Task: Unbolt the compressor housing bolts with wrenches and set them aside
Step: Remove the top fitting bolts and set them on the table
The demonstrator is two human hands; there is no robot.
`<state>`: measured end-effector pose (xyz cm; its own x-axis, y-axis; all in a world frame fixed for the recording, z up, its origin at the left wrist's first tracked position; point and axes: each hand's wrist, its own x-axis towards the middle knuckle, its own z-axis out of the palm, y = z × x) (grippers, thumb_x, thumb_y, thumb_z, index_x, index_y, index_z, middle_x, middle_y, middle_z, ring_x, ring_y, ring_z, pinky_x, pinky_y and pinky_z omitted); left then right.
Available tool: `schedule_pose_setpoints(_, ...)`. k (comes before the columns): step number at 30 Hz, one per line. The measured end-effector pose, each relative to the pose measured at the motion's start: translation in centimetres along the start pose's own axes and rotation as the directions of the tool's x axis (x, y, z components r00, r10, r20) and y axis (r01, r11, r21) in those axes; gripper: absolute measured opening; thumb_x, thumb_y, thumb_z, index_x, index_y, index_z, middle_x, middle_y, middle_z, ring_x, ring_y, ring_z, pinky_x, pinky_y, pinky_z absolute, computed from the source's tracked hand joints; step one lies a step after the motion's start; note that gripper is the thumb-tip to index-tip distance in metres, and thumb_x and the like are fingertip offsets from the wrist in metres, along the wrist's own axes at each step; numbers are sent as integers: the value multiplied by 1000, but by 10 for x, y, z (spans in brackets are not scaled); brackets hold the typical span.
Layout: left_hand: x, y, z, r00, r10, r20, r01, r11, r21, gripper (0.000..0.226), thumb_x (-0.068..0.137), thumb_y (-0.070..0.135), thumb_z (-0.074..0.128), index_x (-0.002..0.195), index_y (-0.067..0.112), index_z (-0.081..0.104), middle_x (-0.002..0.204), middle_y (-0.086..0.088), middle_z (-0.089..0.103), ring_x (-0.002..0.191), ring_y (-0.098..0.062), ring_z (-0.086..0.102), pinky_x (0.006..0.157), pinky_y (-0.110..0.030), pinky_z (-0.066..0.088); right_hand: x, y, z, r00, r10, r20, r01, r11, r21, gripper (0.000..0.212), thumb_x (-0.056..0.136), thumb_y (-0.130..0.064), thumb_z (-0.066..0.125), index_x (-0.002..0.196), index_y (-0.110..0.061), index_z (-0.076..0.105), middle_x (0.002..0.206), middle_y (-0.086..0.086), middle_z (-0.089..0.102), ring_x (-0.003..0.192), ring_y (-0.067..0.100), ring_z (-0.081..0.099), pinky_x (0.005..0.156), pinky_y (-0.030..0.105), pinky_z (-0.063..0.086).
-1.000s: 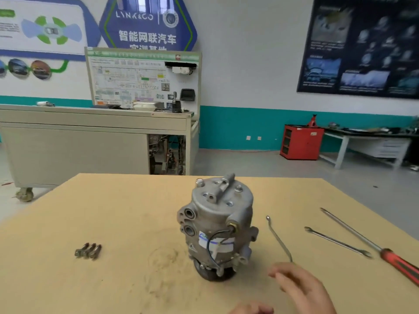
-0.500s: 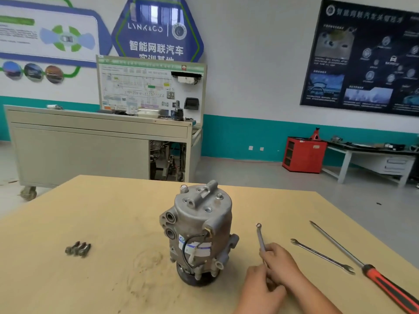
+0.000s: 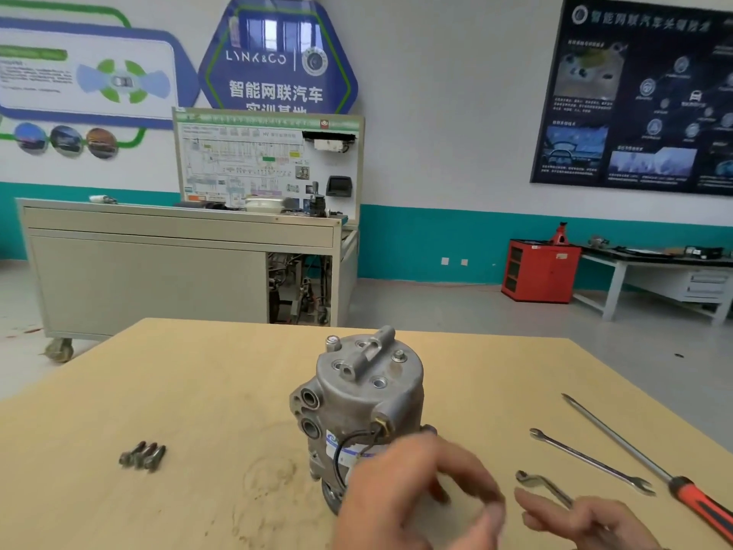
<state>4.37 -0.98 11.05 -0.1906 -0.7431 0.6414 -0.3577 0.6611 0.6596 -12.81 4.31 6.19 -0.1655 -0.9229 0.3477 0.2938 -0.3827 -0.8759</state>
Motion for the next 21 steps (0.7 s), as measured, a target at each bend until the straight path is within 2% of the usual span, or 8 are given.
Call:
schedule_pose_setpoints(2,7,3,-23,944,208,-257,-189,977,95,6,77,28,59,77,34,59,76,18,60,73,2,56,67,-8,40,17,-10,6,993,-35,-112,21,993,-120,54,85,19,46,43,-15,41,59,28,66,32,18,48,35,14,38)
schedule_pose_setpoints(4,25,2,-41,926,274,-260,-209,945,253,12,79,32,56,86,25,63,86,16,61,85,-3,54,75,-12,39,27,-14,15,989,-124,-82,99,963,-252,46,89,14,40,51,-11,37,60,20,68,31,23,28,33,14,26)
schedule_pose_setpoints(5,43,-2,-44,936,255,-241,-166,927,337,16,81,31,58,89,20,65,90,12,62,90,-6,53,79,-12,36,32,-10,19,984,-175,-42,159,954,-253,39,89,4,46,51,-4,40,63,17,70,33,26,24,34,18,26)
schedule_pose_setpoints(8,80,-15,-49,987,112,-118,-29,837,547,20,92,27,58,109,19,64,111,7,63,109,-13,52,94,-20,31,44,-10,41,925,-375,66,376,873,-310,31,84,-21,49,64,-27,72,69,14,71,50,36,51,48,39,34)
schedule_pose_setpoints(10,92,-27,-48,996,-79,-46,91,787,611,29,98,29,47,125,23,56,128,7,58,121,-14,49,110,-32,24,53,-9,59,908,-409,88,418,875,-246,32,86,-47,47,68,-40,72,71,19,69,60,38,56,51,40,34)
schedule_pose_setpoints(12,96,-35,-42,971,-236,30,169,773,612,35,99,26,42,134,23,48,135,1,56,124,-20,50,111,-39,28,62,-7,73,907,-397,140,419,881,-221,38,83,-67,46,68,-43,71,74,27,66,64,39,57,53,35,35)
schedule_pose_setpoints(15,92,-45,-38,968,-242,72,156,795,586,43,97,17,41,139,27,41,127,-3,62,114,-26,55,97,-39,39,71,-3,80,904,-363,227,408,892,-195,43,82,-72,41,72,-43,70,80,24,69,70,36,61,55,31,36)
schedule_pose_setpoints(21,89,-46,-40,974,-204,101,125,852,508,40,92,11,46,121,35,59,121,9,64,112,-16,57,102,-41,38,73,-1,79,912,-334,240,395,872,-288,41,85,-57,33,71,-38,66,81,5,75,74,35,60,59,29,36)
